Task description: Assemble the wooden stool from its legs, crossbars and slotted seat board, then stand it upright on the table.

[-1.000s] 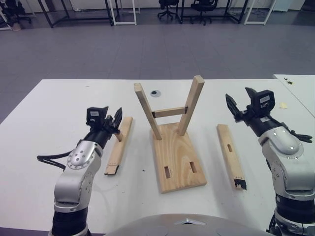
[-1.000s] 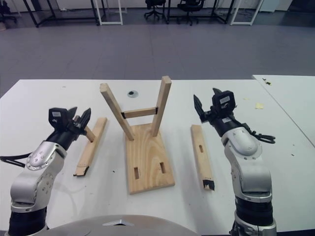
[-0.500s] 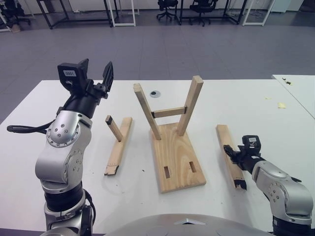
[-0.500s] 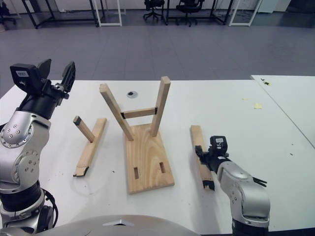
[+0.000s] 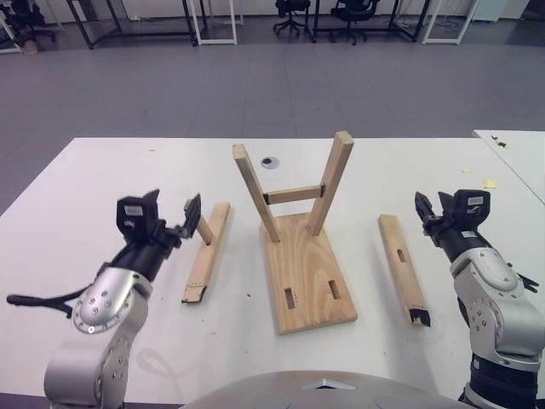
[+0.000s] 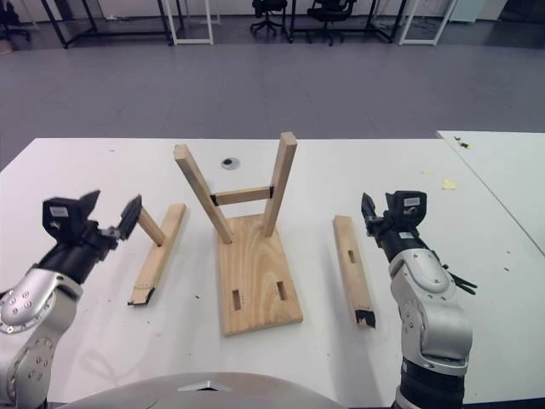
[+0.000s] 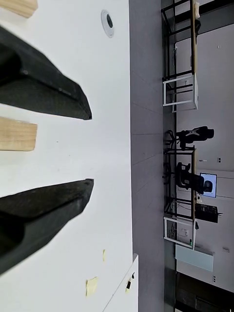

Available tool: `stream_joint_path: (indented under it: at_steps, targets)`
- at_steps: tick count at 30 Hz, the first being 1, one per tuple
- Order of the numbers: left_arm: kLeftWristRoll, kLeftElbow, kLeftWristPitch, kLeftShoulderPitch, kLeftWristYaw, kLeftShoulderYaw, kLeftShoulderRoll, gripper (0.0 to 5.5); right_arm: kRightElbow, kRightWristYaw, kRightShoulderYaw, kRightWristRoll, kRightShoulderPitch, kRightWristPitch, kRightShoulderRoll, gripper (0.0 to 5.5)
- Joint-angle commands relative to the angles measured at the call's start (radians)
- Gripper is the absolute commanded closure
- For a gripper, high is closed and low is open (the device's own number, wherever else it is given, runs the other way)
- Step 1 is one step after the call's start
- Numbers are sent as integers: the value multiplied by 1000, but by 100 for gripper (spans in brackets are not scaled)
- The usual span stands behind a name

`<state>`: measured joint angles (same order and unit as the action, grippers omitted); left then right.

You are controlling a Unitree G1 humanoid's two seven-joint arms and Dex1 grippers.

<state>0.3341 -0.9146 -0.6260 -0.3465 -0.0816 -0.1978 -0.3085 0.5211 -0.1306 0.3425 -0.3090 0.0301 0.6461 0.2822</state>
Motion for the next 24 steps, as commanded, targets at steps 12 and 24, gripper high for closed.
stream_joint_path:
  at_steps: [12, 24]
  targets:
    - [-205, 572, 165, -46, -107, 211, -13, 136, -76, 15, -29, 53, -168, -58, 77, 324]
    - [-79, 473, -108, -2, -128, 107, -30, 339, -28, 29, -52, 78, -178, -27, 78, 324]
